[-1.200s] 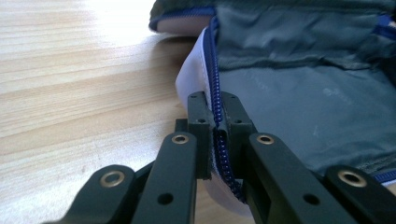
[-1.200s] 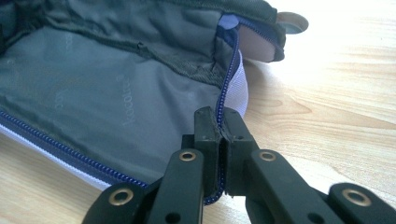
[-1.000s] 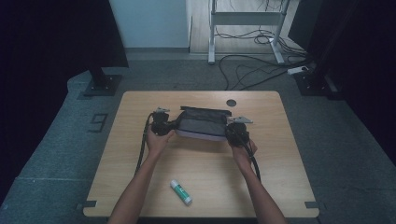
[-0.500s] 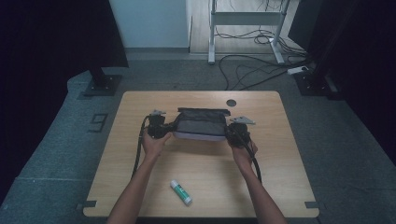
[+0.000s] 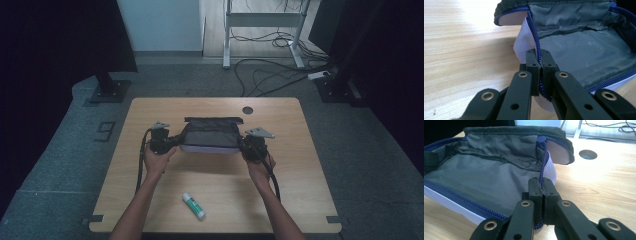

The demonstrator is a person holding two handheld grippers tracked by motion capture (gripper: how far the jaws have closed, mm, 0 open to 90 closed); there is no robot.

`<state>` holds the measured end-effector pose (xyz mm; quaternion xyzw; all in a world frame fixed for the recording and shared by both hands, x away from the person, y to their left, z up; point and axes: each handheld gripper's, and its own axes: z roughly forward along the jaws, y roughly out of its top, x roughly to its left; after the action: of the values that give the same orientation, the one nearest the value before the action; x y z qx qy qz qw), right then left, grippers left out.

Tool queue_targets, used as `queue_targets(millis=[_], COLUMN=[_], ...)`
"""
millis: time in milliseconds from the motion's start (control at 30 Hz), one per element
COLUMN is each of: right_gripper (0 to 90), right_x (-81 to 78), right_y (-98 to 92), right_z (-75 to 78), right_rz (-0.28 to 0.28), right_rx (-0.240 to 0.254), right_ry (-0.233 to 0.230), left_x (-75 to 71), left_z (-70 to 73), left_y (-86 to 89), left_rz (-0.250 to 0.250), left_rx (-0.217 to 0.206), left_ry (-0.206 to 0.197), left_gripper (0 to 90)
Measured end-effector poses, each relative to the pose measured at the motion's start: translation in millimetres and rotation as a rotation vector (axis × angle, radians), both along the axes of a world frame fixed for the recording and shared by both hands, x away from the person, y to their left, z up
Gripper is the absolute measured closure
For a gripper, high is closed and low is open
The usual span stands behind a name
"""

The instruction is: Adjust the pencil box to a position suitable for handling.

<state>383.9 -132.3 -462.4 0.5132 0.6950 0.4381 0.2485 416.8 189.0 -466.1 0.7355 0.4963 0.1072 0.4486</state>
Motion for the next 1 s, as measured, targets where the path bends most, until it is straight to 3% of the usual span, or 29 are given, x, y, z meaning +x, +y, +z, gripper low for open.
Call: queue_targets(millis=[233,633,767,1000], right_gripper=[86.5,86.5,86.4,86.1], right_x=[-13.6,-31.1,-35.7,-32.3], right_y=[-1.9,-6.1,-7.6,-6.8], right_z=[5.6,-8.9,-17.0,-38.0], right_rz=[0.013,0.041,0.048,0.052], right_rx=[0.013,0.047,0.046,0.033], right_ry=[-0.019,-0.008,0.004,0.061], left_x=[-16.8,-39.4,-43.7,-40.0], left_z=[8.6,4.1,-4.1,-29.9], left_y=[0.6,1.2,0.9,0.5], left_rz=[-0.01,-0.032,-0.039,-0.041], left_rx=[0.012,0.025,0.03,0.039], left_ry=[-0.024,-0.047,-0.033,0.031], left_gripper=[87.8,87.8,87.7,87.7])
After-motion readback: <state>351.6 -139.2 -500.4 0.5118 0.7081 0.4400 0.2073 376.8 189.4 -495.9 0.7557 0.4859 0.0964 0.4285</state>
